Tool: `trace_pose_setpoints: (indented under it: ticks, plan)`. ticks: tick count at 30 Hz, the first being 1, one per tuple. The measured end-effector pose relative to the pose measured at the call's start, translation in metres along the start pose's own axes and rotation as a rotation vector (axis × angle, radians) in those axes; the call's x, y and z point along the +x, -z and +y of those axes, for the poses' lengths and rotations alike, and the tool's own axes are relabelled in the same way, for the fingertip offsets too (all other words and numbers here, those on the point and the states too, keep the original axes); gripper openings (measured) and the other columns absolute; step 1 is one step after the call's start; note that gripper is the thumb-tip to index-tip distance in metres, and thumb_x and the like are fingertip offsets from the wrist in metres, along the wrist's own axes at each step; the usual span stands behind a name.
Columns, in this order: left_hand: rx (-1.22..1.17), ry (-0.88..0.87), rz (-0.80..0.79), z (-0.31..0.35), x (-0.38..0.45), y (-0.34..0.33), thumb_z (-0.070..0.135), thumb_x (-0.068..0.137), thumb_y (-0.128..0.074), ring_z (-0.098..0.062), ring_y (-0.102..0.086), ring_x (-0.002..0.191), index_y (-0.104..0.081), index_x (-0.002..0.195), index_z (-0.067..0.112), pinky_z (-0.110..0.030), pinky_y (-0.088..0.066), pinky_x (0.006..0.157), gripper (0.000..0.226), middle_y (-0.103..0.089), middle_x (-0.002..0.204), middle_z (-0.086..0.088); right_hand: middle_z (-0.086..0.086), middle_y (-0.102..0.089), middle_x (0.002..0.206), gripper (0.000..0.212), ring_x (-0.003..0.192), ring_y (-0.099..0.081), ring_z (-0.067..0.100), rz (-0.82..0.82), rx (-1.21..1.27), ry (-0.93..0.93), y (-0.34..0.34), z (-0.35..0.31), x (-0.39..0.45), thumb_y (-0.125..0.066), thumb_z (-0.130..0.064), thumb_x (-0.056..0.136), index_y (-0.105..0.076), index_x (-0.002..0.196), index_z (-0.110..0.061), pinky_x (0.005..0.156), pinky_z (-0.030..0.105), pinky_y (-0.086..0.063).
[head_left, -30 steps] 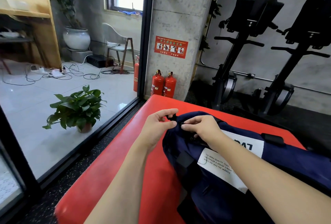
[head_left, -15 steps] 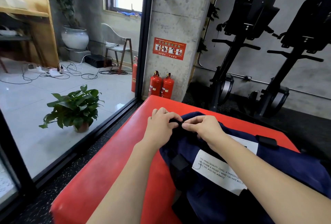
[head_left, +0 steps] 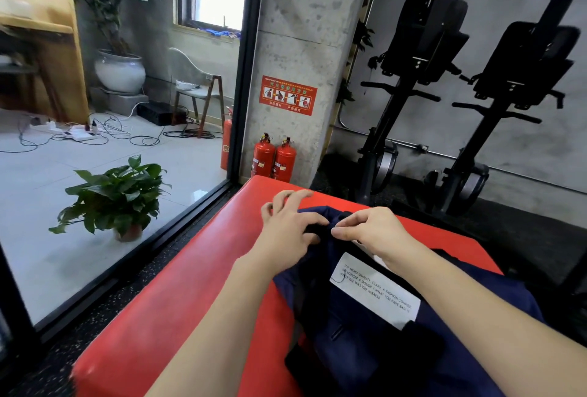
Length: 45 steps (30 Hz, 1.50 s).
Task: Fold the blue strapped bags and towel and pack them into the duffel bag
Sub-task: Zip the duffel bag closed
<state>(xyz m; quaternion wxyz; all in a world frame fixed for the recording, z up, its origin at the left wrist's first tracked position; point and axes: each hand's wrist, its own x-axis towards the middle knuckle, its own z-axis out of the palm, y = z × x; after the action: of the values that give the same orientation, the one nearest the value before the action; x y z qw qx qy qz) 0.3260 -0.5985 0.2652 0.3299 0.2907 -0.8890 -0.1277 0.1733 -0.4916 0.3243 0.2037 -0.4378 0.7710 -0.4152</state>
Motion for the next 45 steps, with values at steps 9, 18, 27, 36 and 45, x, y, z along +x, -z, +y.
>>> trace_pose_setpoints:
  ticks: [9,18,27,36,45]
  plan:
    - [0.025,0.108,0.138,-0.003,-0.008,-0.005,0.030,0.091,-0.066,-0.022,-0.033,0.128,-0.074,0.096,0.043,-0.041,-0.024,0.100,0.016,-0.052,0.126,0.016,-0.013,-0.067,0.064,0.011,0.065,-0.052,0.005,-0.007,-0.063,-0.068,0.031,0.010,-0.031,-0.090,-0.024,0.071,-0.081,0.075,-0.021,0.066,0.026,-0.043]
    - [0.021,-0.172,0.003,0.050,-0.015,-0.011,0.026,0.095,-0.060,-0.009,-0.040,0.120,-0.067,0.112,0.033,-0.038,-0.019,0.102,0.020,-0.063,0.114,0.018,-0.008,-0.070,0.078,0.011,0.070,-0.055,0.005,0.023,-0.116,-0.061,0.040,0.006,-0.054,-0.088,-0.027,0.075,-0.080,0.080,-0.024,0.055,0.018,-0.037]
    - [-0.032,-0.148,0.099,0.038,-0.018,-0.019,0.022,0.094,-0.059,-0.009,-0.045,0.112,-0.069,0.101,0.033,-0.037,-0.020,0.099,0.015,-0.065,0.105,0.021,-0.007,-0.066,0.061,0.008,0.046,-0.040,0.005,0.058,-0.142,-0.116,0.084,0.022,-0.088,-0.087,-0.022,0.076,-0.080,0.078,-0.018,0.040,0.015,-0.032]
    - [0.013,-0.411,0.057,0.116,-0.026,-0.030,0.028,0.090,-0.062,-0.013,-0.048,0.110,-0.071,0.107,0.032,-0.036,-0.024,0.094,0.019,-0.067,0.107,0.016,-0.010,-0.061,0.053,0.009,0.042,-0.042,0.004,0.097,-0.107,-0.077,0.089,0.026,-0.104,-0.087,-0.020,0.076,-0.079,0.078,-0.018,0.041,0.017,-0.034]
    - [-0.106,-0.287,0.050,0.110,-0.029,-0.026,0.026,0.097,-0.058,-0.007,-0.045,0.109,-0.071,0.096,0.030,-0.040,-0.027,0.101,0.014,-0.065,0.101,0.021,-0.006,-0.058,0.052,0.009,0.044,-0.039,0.009,0.121,-0.099,-0.145,0.138,0.056,-0.133,-0.087,-0.018,0.076,-0.079,0.077,-0.015,0.039,0.017,-0.030]
